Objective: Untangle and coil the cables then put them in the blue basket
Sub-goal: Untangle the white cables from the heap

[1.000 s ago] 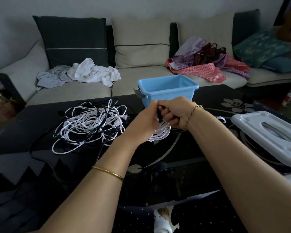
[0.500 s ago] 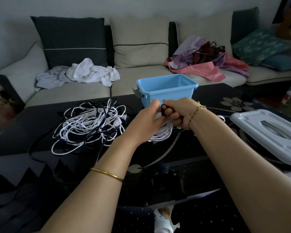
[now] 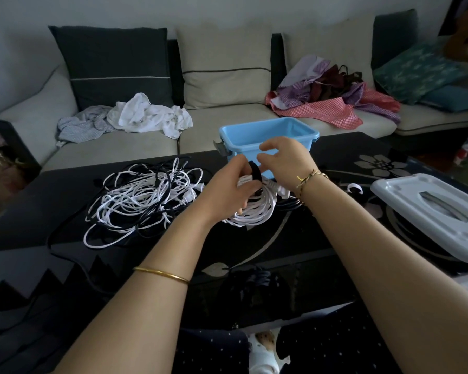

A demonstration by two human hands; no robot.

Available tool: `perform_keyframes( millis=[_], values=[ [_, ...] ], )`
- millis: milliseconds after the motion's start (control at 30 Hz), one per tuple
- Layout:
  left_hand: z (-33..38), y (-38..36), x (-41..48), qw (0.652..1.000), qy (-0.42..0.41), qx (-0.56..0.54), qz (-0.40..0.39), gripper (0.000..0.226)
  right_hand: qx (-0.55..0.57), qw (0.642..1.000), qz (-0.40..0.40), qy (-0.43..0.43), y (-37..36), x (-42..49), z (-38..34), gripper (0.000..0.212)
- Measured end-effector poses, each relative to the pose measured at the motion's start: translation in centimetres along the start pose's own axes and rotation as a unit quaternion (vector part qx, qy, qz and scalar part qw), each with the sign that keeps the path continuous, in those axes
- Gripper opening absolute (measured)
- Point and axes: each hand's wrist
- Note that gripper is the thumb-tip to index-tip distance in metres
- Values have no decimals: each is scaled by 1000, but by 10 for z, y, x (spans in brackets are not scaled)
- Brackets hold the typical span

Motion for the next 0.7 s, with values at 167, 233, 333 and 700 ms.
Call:
perform_keyframes(
  millis=[167, 233, 333, 700],
  values=[
    [2, -1, -1, 1000, 10, 5, -21, 18, 72, 996, -51, 1, -3, 3, 1, 24],
    [4, -1, -2, 1000, 7, 4, -30, 16, 156, 985, -70, -29, -1, 1, 3, 24],
    [5, -2, -2, 999, -8, 12, -42, 21, 235, 964, -95, -76, 0, 0, 7, 26],
    [5, -6, -3, 995, -8, 82, -47, 28, 125, 983, -120, -62, -2, 11, 14, 26]
  ],
)
Point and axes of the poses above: each hand's wrist, its own x-axis towards the middle knuckle, its own y-axis out of the back of the hand, z = x × y, and after that the axes turned 13 degrees about -y, right-handed
